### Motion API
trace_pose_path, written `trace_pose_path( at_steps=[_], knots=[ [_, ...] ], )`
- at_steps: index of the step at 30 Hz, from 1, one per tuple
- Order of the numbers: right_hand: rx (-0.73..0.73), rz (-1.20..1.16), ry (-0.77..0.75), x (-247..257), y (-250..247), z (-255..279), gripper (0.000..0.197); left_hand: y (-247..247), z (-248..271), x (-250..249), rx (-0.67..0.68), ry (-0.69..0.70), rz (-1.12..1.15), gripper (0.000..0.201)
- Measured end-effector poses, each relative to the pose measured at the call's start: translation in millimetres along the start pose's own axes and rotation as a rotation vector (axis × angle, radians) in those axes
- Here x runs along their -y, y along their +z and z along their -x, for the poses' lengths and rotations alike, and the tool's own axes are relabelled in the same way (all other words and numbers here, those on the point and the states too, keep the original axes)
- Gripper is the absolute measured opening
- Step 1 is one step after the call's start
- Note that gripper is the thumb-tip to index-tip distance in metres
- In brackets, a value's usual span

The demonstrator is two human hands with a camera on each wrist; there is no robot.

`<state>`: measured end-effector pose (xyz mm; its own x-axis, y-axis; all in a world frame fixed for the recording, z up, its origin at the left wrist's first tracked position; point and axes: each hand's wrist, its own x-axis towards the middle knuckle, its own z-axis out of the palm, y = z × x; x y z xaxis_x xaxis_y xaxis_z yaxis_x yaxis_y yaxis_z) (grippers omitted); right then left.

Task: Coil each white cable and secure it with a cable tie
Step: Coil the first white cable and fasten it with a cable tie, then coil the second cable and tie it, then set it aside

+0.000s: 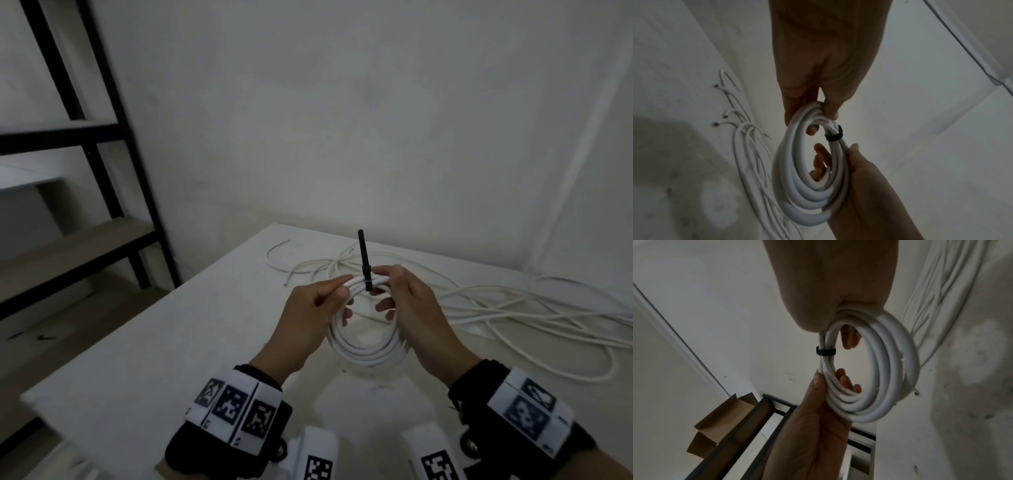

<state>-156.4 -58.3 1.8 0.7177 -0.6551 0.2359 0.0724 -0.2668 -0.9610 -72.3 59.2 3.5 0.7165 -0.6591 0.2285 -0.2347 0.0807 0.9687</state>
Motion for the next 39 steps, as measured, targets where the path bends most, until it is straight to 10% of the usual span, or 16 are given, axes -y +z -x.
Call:
trace_pose_path(
  at_steps=[18, 39],
  knots=[
    [0.674, 0.251, 0.255, -16.1, 49.7, 0.4, 0.064, -108.7, -8.1, 45.4, -0.1, -0.262, -0.183, 0.021],
    [0.558, 0.597, 0.333, -38.0, -9.6, 0.4, 0.057, -192.3, -56.6, 95.3, -0.253, -0.363, -0.881, 0.023]
  ],
)
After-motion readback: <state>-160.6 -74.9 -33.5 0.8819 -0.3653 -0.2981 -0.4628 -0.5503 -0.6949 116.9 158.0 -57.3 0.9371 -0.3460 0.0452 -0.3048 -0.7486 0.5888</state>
